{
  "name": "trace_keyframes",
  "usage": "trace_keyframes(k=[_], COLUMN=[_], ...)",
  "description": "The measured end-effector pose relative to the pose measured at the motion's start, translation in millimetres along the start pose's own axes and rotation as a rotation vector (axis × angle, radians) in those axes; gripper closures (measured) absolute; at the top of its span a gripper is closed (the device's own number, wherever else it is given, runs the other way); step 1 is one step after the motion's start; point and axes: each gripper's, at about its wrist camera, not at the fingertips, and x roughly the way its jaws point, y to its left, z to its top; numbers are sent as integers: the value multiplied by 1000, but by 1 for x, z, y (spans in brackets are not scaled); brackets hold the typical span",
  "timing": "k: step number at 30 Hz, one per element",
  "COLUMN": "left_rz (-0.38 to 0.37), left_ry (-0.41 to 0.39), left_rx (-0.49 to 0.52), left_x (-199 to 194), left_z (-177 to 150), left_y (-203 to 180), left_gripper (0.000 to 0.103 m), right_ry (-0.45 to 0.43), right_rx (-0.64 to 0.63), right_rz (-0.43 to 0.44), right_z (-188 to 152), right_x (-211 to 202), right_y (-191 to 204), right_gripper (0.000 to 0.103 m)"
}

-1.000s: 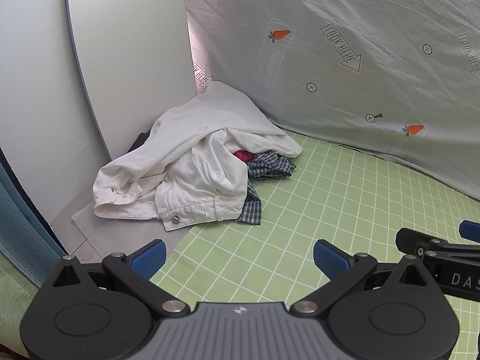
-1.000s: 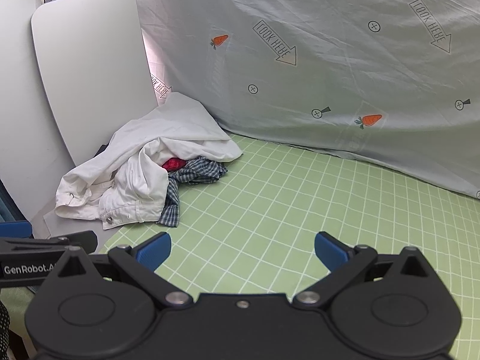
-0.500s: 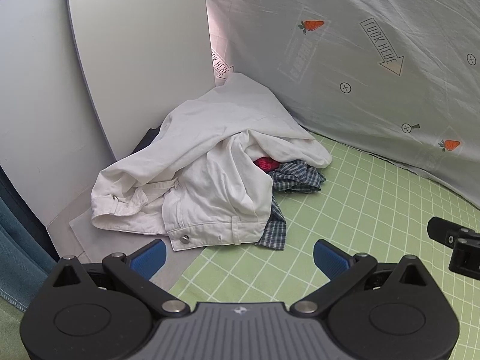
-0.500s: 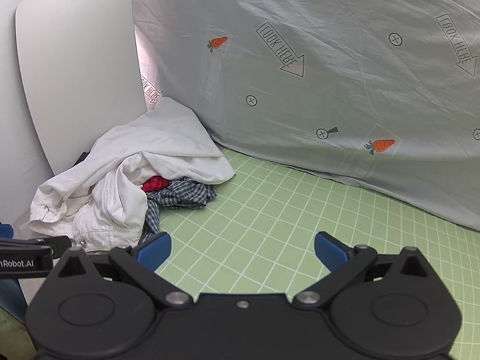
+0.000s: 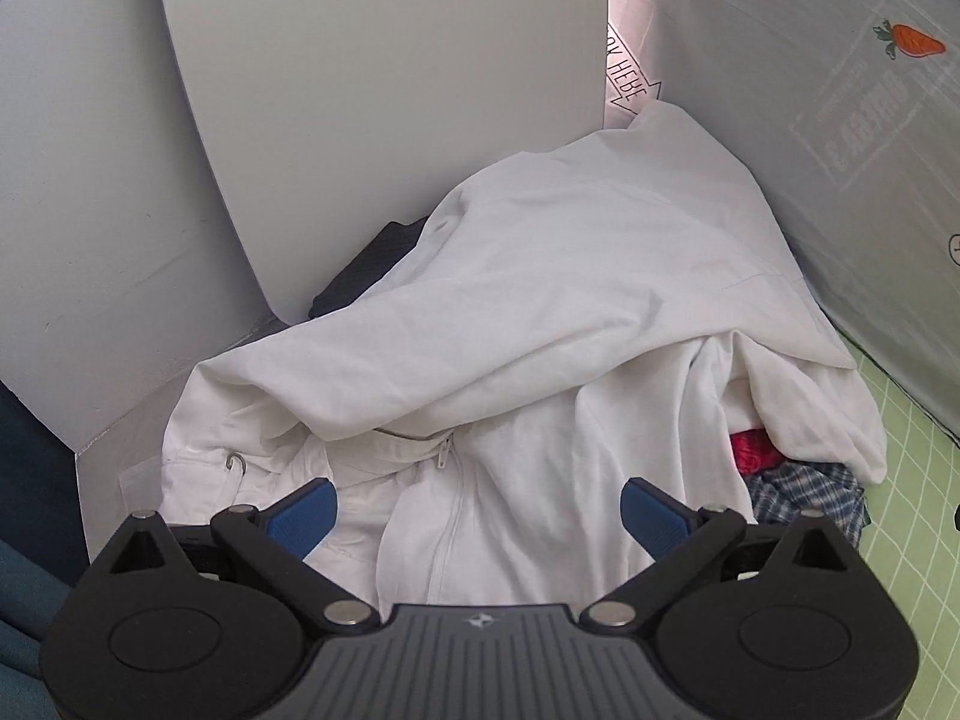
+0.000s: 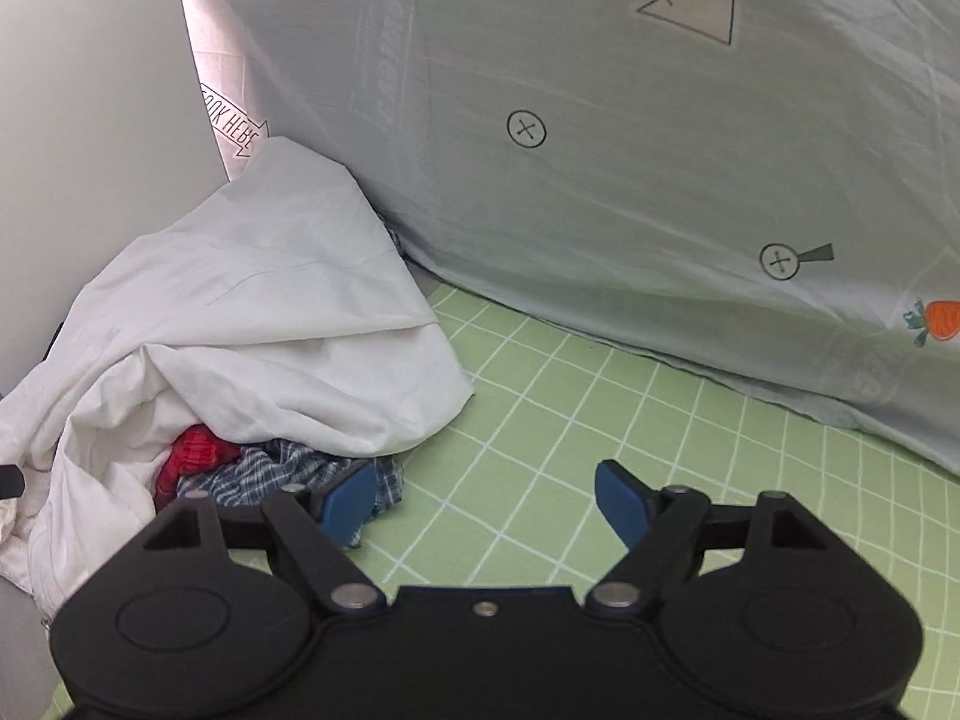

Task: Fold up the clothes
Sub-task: 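Reach both tools into the white clothes heap and close the right gripper on white cloth, then grasp the white shirt with the left gripper while the right gripper holds it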

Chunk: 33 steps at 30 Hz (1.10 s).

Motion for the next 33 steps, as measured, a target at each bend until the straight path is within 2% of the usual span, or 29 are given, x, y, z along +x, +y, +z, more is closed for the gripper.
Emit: trace_keyframes(k=[3, 5, 9, 14, 18, 19, 21, 22, 24, 26, 28, 29, 33], left_rz=[43, 56, 80, 94, 63, 55, 39, 31, 16, 0, -16, -24, -43], left_ry=[6, 9, 6, -5, 4, 6, 10, 13, 17, 22, 26, 25, -44], left_rx=[-28, -33, 5, 36, 11, 5, -7, -13, -26, -38, -50, -50, 88], left_x=[24, 37, 57, 72, 69, 68, 67, 66, 65, 63, 61, 60, 41], left_z=[13, 19, 25, 30, 31, 31, 31, 31, 32, 32, 33, 33, 33], left_y=[7, 10, 5, -5, -1, 0, 2, 3, 5, 7, 9, 9, -10], left_gripper=[9, 14, 18, 19, 19, 19, 19, 19, 21, 27, 40, 41, 43], right_ry=[59, 88, 113, 130, 148, 149, 150, 135, 70, -7, -76, -107, -132], right_rx=[135, 184, 201, 339, 459, 477, 511, 504, 493, 487, 475, 465, 412], right_rz=[88, 124, 140, 218, 284, 305, 348, 349, 362, 379, 393, 400, 405], right_z=[11, 16, 21, 22, 22, 22, 21, 22, 25, 31, 39, 45, 56], right_x=[50, 77, 113, 126, 135, 137, 141, 140, 130, 114, 95, 86, 72], right_y=[-10, -11, -7, -15, -20, -20, -19, -17, -15, -16, -19, -20, -18], right_gripper=[38, 52, 53, 52, 52, 55, 80, 91, 93, 95, 95, 96, 96])
